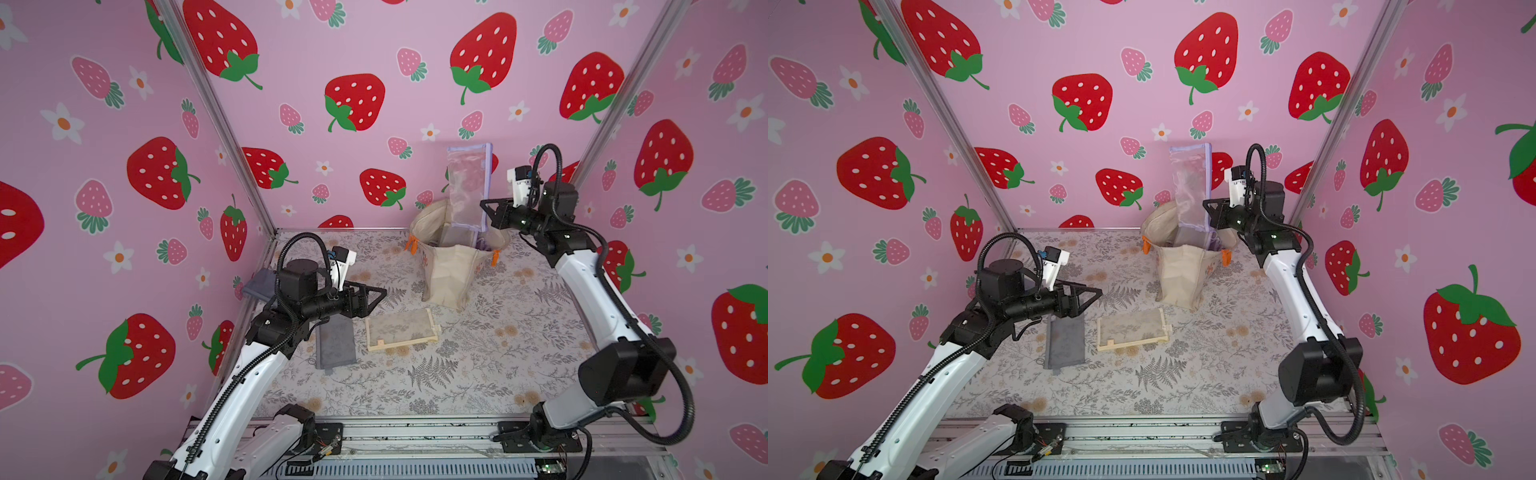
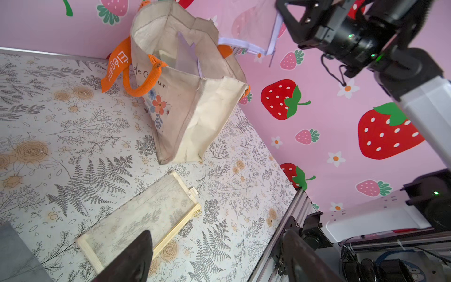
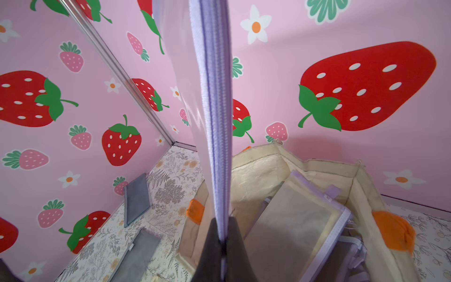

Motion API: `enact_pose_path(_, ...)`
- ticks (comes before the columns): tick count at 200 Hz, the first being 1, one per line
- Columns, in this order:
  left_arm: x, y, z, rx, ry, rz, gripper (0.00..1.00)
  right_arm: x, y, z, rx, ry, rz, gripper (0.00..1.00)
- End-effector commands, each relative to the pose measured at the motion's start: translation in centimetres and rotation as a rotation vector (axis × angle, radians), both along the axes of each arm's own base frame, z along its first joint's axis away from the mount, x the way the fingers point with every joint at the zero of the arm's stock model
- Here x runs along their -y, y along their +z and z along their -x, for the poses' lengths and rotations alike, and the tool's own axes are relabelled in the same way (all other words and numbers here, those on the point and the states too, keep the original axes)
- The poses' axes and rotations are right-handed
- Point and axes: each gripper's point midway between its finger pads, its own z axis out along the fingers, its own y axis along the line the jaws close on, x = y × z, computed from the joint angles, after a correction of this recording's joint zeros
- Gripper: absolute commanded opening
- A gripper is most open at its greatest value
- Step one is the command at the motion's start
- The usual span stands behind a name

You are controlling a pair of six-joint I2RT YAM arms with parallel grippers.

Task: Put the pencil pouch into the canvas bag
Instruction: Place the pencil pouch in the canvas bag.

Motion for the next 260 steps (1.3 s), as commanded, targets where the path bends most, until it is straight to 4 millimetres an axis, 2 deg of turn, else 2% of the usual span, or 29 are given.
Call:
enact_pose_path(1,-0.2,0.2,0.0,0.022,0.009,0.013,0.85,0.2,-1.4,-2.6,-0.039,-0.02,-0.02,0.0)
enact_pose_path(18,-0.3,0.2,-0.1,0.027,0.012,0.017,0.85,0.1,-3.8,-4.2,-0.085,-0.025,-0.011,0.0)
enact_pose_path(34,-0.3,0.2,-0.2,0.028,0.01,0.018,0.85,-0.4,-5.8,-4.7,-0.135,0.0,-0.015,0.0)
enact_pose_path(98,0.0,-0.7,-1.5,0.014,0.003,0.019,0.85,-0.8,-12.0,-2.2,-0.269,0.001,-0.032,0.0)
enact_pose_path(130,0.0,-0.8,-1.9,0.014,0.009,0.02,0.85,-0.2,-14.7,-1.6,-0.349,-0.043,-0.01,0.0)
enact_pose_path(165,-0.1,-1.2,-2.0,0.006,0.009,0.019,0.85,0.0,-14.5,-1.3,-0.353,-0.062,0.017,0.02)
enact_pose_path(196,-0.1,-1.0,-2.0,0.009,0.011,0.024,0.85,0.8,-13.9,-1.4,-0.344,-0.108,0.098,0.35)
enact_pose_path(223,0.0,-0.9,-1.9,0.006,0.007,0.031,0.85,1.6,-12.5,-2.5,-0.307,-0.158,0.145,0.59)
enact_pose_path(234,0.0,-0.9,-1.9,0.004,0.007,0.03,0.85,1.8,-11.9,-3.2,-0.295,-0.169,0.163,0.61)
enact_pose_path(260,-0.1,-0.8,-1.9,0.004,0.013,0.027,0.85,2.3,-10.9,-5.1,-0.261,-0.215,0.195,0.59)
